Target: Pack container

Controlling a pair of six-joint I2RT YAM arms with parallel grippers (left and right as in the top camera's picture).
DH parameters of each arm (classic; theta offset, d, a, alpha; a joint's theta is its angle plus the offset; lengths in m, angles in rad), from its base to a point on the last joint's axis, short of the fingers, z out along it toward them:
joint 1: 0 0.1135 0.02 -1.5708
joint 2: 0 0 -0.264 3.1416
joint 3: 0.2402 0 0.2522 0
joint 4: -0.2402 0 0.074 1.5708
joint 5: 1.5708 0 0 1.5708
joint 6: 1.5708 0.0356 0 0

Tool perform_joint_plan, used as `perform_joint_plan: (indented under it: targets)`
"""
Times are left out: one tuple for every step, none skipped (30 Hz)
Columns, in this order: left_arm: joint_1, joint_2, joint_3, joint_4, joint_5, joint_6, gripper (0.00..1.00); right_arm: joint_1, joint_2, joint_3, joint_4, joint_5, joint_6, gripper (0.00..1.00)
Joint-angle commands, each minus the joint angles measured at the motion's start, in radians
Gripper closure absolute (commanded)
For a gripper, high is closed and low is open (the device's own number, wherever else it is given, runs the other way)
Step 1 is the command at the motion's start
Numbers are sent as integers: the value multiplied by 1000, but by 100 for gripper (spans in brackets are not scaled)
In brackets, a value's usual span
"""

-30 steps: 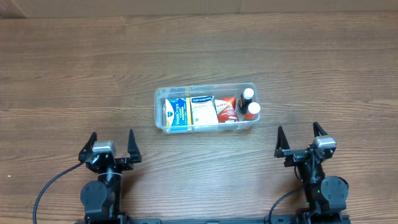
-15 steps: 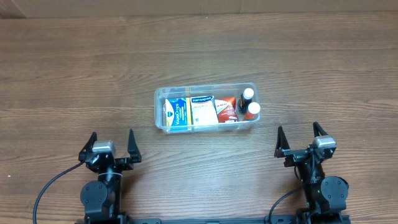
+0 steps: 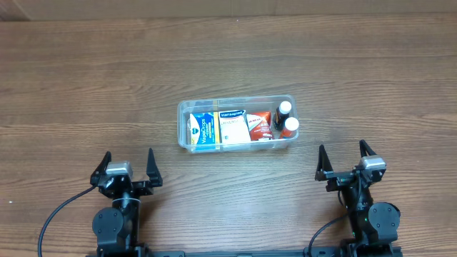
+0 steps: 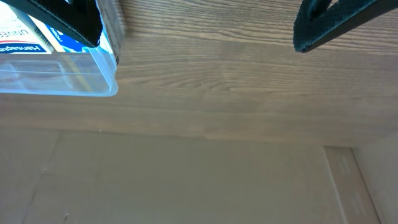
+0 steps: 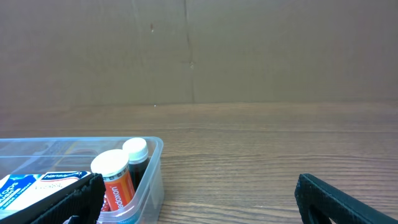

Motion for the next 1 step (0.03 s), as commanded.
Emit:
perform_joint_plan:
  targets:
    - [-6,-12,-4,-2,-8,-18,0,0,-8,-10,8,-2,2,0]
